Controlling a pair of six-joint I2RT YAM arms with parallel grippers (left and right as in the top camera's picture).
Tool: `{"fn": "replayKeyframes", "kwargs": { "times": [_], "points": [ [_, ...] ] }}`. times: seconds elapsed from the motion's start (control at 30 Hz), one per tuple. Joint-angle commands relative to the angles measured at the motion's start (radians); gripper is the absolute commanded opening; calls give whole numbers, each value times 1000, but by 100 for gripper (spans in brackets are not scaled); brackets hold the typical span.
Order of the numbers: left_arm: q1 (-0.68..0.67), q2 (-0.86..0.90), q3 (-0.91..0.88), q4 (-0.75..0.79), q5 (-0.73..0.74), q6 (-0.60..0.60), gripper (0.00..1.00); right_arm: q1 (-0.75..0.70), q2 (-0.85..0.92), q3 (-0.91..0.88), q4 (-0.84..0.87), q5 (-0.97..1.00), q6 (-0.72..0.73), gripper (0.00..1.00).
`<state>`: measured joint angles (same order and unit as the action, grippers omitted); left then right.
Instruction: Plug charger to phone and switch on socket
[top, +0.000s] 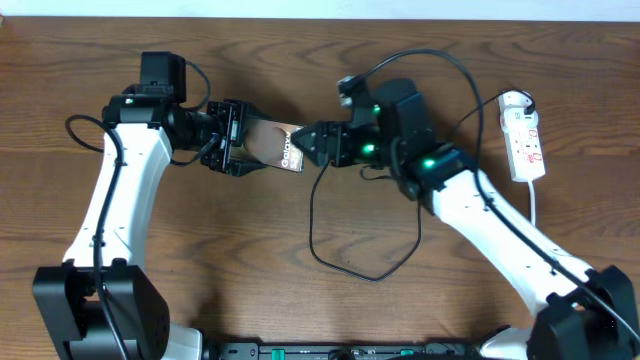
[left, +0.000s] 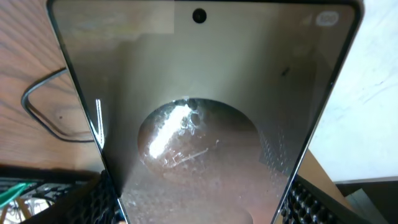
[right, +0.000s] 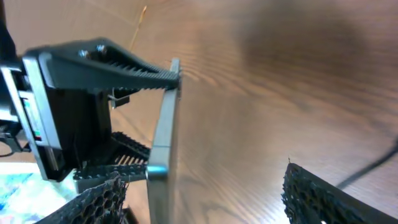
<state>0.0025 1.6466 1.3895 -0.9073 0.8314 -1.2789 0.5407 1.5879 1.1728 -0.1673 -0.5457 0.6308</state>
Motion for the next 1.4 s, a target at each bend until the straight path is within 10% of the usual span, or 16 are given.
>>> {"fn": "replayKeyframes", "kwargs": {
  "times": [0.0, 0.43, 1.03, 1.37],
  "points": [
    [-3, -28, 23, 3, 32, -18, 66, 22, 34, 14, 23, 12, 53, 78],
    [-3, -28, 23, 3, 32, -21, 66, 87, 52, 14, 104, 96, 96, 61],
    [-3, -28, 23, 3, 43, -20, 67, 129, 77, 14, 153, 181, 125, 1],
    [-3, -28, 23, 3, 9, 77, 87, 66, 58, 14, 105, 170, 193, 1]
  ]
}}
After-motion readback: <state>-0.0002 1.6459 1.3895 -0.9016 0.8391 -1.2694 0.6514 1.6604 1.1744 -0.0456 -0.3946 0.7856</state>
